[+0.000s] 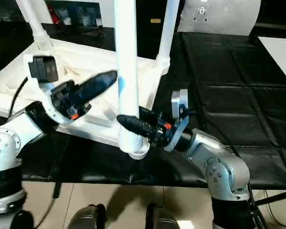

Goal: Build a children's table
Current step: Pick table leg

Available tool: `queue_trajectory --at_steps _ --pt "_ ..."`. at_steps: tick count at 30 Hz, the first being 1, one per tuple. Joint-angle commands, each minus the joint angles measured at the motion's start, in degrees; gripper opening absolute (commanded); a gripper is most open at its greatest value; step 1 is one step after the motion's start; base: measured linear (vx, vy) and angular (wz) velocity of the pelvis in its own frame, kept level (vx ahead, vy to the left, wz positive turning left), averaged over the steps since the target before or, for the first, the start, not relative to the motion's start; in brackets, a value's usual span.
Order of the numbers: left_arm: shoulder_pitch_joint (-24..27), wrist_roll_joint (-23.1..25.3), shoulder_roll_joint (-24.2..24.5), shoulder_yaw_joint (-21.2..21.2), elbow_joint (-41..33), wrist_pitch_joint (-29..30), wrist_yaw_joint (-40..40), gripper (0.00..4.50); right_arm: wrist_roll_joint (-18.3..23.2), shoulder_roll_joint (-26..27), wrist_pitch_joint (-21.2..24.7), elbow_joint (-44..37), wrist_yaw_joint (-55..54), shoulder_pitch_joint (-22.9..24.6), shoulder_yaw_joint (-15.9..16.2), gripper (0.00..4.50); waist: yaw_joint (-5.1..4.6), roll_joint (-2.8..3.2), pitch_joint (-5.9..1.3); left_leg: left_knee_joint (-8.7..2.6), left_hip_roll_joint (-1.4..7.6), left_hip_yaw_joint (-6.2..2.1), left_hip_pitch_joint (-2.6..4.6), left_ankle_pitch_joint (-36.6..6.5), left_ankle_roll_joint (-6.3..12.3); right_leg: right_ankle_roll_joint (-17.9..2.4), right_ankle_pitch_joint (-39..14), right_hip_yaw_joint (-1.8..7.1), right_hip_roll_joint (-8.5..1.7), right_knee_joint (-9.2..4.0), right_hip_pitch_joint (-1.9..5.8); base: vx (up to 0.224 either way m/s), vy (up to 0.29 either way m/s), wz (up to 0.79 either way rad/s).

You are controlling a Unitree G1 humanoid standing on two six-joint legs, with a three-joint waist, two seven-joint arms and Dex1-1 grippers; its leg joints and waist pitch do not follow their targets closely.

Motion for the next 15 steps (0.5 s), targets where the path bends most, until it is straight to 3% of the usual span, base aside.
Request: queue_trajectory --at_steps 1,4,8,15 --pt "0.5 3.0 1.6 -3.1 0.4 -1.7 -3.3 2.90 -0.3 -0.5 -1.2 -0.5 1.0 0.4 1.2 1.88 -0.07 -0.33 -5.26 -4.07 1.86 -0.71 1.19 -11.2 2.20 -3.8 -28.6 2.71 -4.10 -5.80 3.49 0.000 0.000 0.00" --pt "1.2 6.5 4.3 -6.5 0.5 -4.4 -7.3 2.90 -1.3 -1.3 -2.3 -0.2 1.6 0.8 2.6 1.88 -0.15 -0.12 -5.24 -4.19 2.00 -0.80 1.24 -11.4 1.92 -3.7 -28.4 2.78 -4.13 -5.63 3.47 0.000 0.000 0.00" --pt "1.3 8.1 5.3 -7.8 1.3 -6.3 -10.0 2.90 -5.7 -3.1 -5.9 1.1 3.4 2.3 6.4 1.88 -0.17 -0.01 -5.14 -4.17 2.04 -0.66 1.31 -12.0 1.63 -5.1 -27.1 2.86 -4.21 -5.49 3.44 0.000 0.000 0.00" --pt "1.4 10.0 6.7 -9.6 2.6 -8.4 -12.5 2.90 -8.9 -3.5 -9.9 3.6 3.3 3.0 8.5 1.88 -0.33 -0.09 -4.91 -4.19 2.00 -0.73 1.24 -13.1 1.50 -5.5 -29.1 2.86 -4.43 -5.66 3.52 0.000 0.000 0.00"
